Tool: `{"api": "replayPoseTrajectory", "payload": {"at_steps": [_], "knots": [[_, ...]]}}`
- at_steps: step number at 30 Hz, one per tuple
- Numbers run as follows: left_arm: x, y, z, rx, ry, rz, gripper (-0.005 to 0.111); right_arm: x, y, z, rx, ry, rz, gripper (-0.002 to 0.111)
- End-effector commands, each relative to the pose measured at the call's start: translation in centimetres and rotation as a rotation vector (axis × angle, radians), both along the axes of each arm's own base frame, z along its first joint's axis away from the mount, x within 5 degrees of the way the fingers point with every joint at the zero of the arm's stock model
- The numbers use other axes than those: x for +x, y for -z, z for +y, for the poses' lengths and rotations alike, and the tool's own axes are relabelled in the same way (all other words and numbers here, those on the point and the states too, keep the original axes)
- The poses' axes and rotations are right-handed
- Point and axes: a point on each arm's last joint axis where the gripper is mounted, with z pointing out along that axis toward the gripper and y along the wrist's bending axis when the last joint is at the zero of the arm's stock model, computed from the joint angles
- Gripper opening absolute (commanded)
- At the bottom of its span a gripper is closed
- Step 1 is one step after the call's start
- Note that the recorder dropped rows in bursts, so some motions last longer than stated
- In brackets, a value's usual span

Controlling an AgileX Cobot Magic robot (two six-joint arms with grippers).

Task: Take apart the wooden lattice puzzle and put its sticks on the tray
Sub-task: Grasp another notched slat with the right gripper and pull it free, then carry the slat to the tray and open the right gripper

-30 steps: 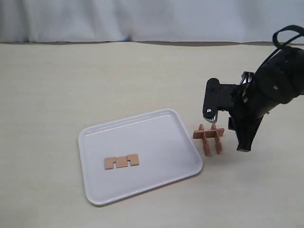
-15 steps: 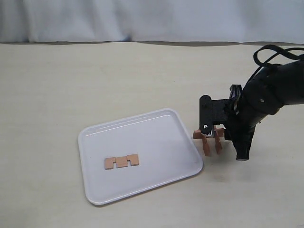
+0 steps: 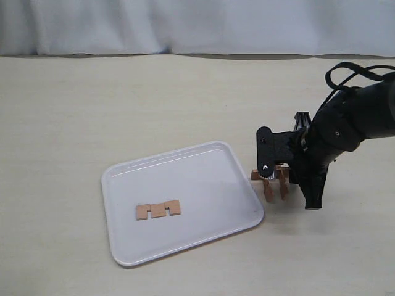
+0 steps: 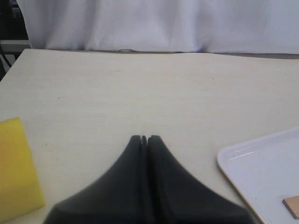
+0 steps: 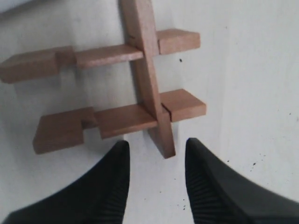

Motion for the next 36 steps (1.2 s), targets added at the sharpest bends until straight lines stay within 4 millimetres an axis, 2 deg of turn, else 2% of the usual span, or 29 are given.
{"api": "replayPoseTrajectory", "payload": {"at_steps": [1,4,10,18,30,33,36], "knots": [[0.0,0.0,0.0,-0.005,0.0,-0.008,0.0,0.1,0.1,0.0,0.004,-0.014,-0.013,0.037],[0.0,0.0,0.0,-0.005,0.0,-0.008,0.0,0.1,0.1,0.0,0.005,-0.014,-0.015,0.033],[0.0,0.0,0.0,-0.005,0.0,-0.008,0.0,0.1,0.1,0.0,0.004,-0.014,-0.013,0.005],[0.0,0.0,0.0,-0.005,0.0,-0.008,0.0,-0.2,-0.2,-0.2,-0.017,-0.024,0.016,0.005],[0.0,0.0,0.0,0.001,-0.001,-0.011,0.0,-0.5,-4.5,-0.2,-0.001,-0.008,-0.123,0.005],[0.0,0.0,0.0,0.001,-0.001,-0.011,0.0,-0.3,-5.7,1.2,0.064,-0.011,-0.204,0.005],[0.0,0.0,0.0,0.001,-0.001,-0.011,0.0,-0.1,-7.0,5.1,0.117,-0.068,-0.236,0.005]]}}
